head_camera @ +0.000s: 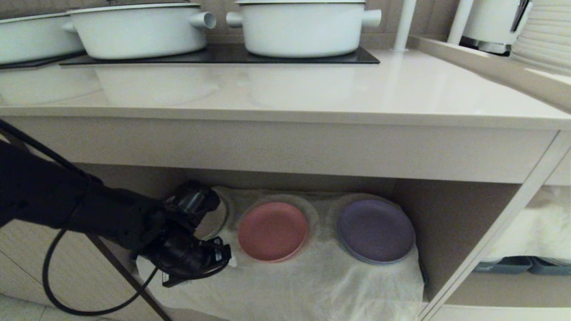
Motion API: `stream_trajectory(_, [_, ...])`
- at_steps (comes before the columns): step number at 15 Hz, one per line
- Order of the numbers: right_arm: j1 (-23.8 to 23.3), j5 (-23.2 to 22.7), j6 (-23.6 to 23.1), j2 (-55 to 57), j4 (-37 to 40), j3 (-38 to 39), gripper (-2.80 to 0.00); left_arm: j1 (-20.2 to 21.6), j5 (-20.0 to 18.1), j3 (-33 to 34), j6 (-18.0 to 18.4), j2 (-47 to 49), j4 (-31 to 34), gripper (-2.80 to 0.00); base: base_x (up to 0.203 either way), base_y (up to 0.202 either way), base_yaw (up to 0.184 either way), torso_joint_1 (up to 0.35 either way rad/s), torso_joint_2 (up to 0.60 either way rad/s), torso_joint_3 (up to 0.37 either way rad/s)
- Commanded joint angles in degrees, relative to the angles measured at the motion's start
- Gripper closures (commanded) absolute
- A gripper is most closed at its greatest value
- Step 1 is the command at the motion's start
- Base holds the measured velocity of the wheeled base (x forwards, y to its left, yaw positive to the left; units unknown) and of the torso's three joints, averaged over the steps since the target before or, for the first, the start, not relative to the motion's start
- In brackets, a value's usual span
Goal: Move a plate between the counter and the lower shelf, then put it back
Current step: Pick up the plate in the cupboard
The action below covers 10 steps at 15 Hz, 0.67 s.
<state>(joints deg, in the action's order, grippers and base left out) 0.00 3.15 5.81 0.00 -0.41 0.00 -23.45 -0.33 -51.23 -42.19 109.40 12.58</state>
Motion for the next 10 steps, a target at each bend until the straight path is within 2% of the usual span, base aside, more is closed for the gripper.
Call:
stream_trajectory(1, [0.00, 0.01, -0.01, 0.00, -0.02, 0.00, 0.00, -0.16, -0.10, 2.39, 0.17, -0.62, 0.07, -2.80, 0.000, 0.000, 0.000, 0.000, 0.00, 0.000])
stream_trajectory(7, [0.00, 0.01, 0.07, 0.00, -0.02, 0.00, 0.00, -0.47, -1.27, 8.48, 3.98, -7.90, 0.80, -2.80, 0.000, 0.000, 0.000, 0.000, 0.00, 0.000])
stream_trajectory(10, [0.00, 0.01, 0.07, 0.00, -0.02, 0.00, 0.00, -0.53, -2.11, 14.10, 8.04, -14.16, 2.37, -2.80, 0.000, 0.000, 0.000, 0.000, 0.00, 0.000])
